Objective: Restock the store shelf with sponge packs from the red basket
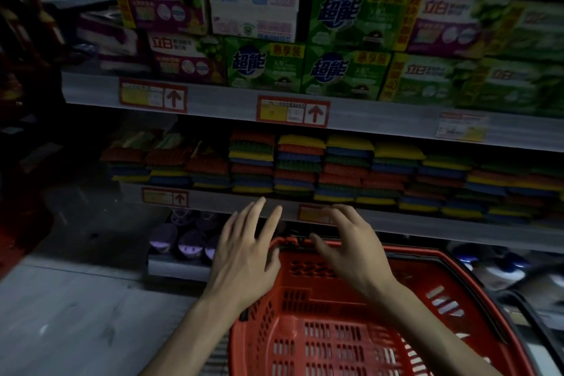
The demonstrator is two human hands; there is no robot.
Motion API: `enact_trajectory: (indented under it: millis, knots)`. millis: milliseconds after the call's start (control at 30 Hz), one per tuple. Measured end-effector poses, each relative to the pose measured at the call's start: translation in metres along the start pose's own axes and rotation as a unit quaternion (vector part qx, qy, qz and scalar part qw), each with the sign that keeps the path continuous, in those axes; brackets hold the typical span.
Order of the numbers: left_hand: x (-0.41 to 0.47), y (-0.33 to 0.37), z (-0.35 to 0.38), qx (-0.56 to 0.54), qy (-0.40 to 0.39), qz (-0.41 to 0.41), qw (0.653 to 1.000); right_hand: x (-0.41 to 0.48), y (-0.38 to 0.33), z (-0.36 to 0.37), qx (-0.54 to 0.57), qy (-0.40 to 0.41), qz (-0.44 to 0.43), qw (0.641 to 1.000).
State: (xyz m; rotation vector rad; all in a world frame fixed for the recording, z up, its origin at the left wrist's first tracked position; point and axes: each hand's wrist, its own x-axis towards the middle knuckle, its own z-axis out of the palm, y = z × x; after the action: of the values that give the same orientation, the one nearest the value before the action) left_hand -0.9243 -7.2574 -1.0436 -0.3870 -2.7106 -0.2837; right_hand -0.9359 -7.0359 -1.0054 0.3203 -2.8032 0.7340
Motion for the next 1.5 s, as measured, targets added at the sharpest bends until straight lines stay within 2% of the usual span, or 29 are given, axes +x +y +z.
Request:
enact_trajectory:
  millis: [367,533,667,767,867,1033,1133,1267,1500]
  knots:
    - [-0.039,0.047,-0.019,-0.016,-0.059,0.015,0.998,-0.071,0.061,-0.052,-0.127,-0.083,-0.028,0.988]
    - [-0.046,0.071,-0.036,-0.023,-0.084,-0.001,0.996,-0.108,0.094,-0.085,-0.162,-0.097,-0.030,0.982]
    - [-0.067,0.081,-0.043,0.017,-0.094,0.004,0.995,-0.138,0.115,-0.106,-0.167,-0.095,-0.021,0.981]
    - [-0.097,0.079,-0.035,0.051,-0.110,-0.026,0.992,-0.162,0.136,-0.111,-0.167,-0.088,0.014,0.982]
    - [-0.123,0.078,-0.021,0.070,-0.131,-0.069,0.987,-0.180,0.155,-0.105,-0.200,-0.128,0.063,0.969]
    - [-0.157,0.089,-0.006,0.027,-0.151,-0.145,0.977,-0.213,0.160,-0.094,-0.242,-0.164,0.176,0.940]
    - [-0.173,0.090,0.002,-0.035,-0.180,-0.193,0.964,-0.238,0.165,-0.085,-0.225,-0.173,0.194,0.939]
    - [-0.172,0.088,0.002,-0.126,-0.146,-0.191,0.963,-0.253,0.160,-0.079,-0.195,-0.129,0.196,0.952]
    - [-0.154,0.090,-0.005,-0.055,-0.163,-0.183,0.968,-0.255,0.147,-0.084,-0.195,-0.125,0.219,0.948]
